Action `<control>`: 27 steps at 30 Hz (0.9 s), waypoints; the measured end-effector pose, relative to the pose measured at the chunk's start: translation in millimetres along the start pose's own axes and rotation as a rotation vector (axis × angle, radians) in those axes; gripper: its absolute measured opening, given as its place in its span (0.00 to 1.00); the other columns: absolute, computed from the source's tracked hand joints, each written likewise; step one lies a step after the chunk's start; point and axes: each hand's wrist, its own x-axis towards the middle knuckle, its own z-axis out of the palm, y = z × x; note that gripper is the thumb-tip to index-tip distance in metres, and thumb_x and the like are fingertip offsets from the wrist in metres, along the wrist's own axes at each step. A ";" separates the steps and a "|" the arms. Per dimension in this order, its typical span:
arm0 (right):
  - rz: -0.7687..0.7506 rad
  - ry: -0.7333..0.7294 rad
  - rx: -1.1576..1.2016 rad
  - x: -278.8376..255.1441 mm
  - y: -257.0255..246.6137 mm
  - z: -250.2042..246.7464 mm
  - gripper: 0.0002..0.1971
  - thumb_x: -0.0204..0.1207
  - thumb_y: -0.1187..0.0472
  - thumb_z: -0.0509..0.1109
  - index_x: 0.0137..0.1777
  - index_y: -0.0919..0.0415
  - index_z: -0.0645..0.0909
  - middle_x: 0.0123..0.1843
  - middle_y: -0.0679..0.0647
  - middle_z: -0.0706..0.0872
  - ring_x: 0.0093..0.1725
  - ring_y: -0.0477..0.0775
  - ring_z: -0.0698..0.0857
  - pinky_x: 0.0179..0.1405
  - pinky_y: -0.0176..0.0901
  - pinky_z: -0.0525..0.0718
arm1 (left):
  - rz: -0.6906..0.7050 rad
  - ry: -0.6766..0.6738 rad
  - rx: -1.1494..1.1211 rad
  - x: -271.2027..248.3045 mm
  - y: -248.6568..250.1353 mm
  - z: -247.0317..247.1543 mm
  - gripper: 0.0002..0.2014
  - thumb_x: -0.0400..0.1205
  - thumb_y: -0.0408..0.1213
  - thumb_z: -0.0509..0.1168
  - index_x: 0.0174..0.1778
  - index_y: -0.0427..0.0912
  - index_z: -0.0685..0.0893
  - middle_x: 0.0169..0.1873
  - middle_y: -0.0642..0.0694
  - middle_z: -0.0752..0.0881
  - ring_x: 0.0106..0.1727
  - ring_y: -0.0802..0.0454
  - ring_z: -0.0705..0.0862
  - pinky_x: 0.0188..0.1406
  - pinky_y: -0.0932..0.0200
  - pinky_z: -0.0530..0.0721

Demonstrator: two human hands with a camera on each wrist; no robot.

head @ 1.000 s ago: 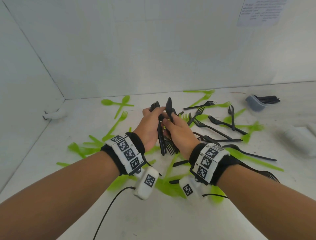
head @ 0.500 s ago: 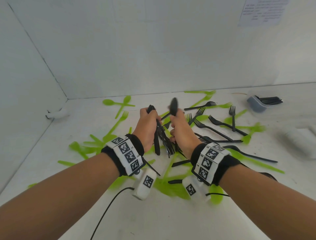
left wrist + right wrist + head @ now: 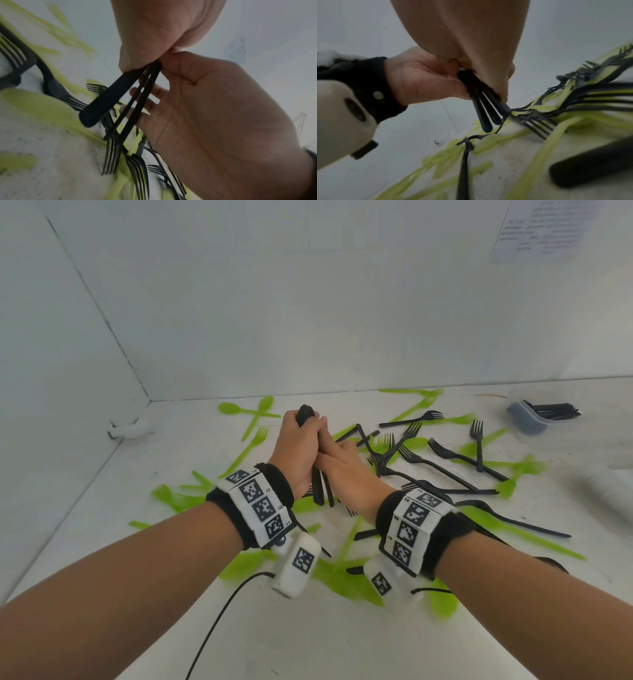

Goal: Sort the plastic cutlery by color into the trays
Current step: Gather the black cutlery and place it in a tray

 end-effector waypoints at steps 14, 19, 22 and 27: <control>0.087 -0.115 0.205 5.7 10.7 -10.1 0.16 0.90 0.52 0.62 0.67 0.57 0.86 0.59 0.55 0.92 0.61 0.53 0.90 0.71 0.64 0.83 | 0.049 -0.011 -0.241 -0.9 23.2 -5.2 0.08 0.86 0.26 0.56 0.55 0.36 0.80 0.38 0.41 0.84 0.40 0.47 0.84 0.49 0.56 0.85; -0.047 -0.047 -0.021 0.4 17.1 -42.7 0.09 0.84 0.51 0.71 0.54 0.54 0.90 0.37 0.50 0.86 0.38 0.51 0.80 0.45 0.49 0.79 | 0.223 -0.100 0.171 -0.5 23.4 -15.5 0.12 0.85 0.26 0.60 0.56 0.40 0.86 0.52 0.49 0.86 0.52 0.55 0.83 0.57 0.61 0.80; -0.130 0.094 -0.464 -4.5 20.8 -77.6 0.09 0.84 0.51 0.71 0.60 0.48 0.89 0.37 0.42 0.82 0.38 0.44 0.80 0.42 0.41 0.73 | 0.437 -0.192 0.611 3.7 20.6 -29.1 0.15 0.83 0.24 0.66 0.60 0.44 0.87 0.54 0.52 0.89 0.50 0.65 0.87 0.53 0.70 0.81; -0.108 0.093 -0.832 -19.6 28.3 -132.3 0.16 0.85 0.51 0.67 0.71 0.47 0.84 0.57 0.54 0.85 0.58 0.58 0.83 0.60 0.55 0.80 | 0.623 -0.371 1.031 4.2 -1.0 -8.8 0.17 0.81 0.29 0.68 0.59 0.56 0.80 0.56 0.51 0.83 0.55 0.54 0.83 0.58 0.59 0.81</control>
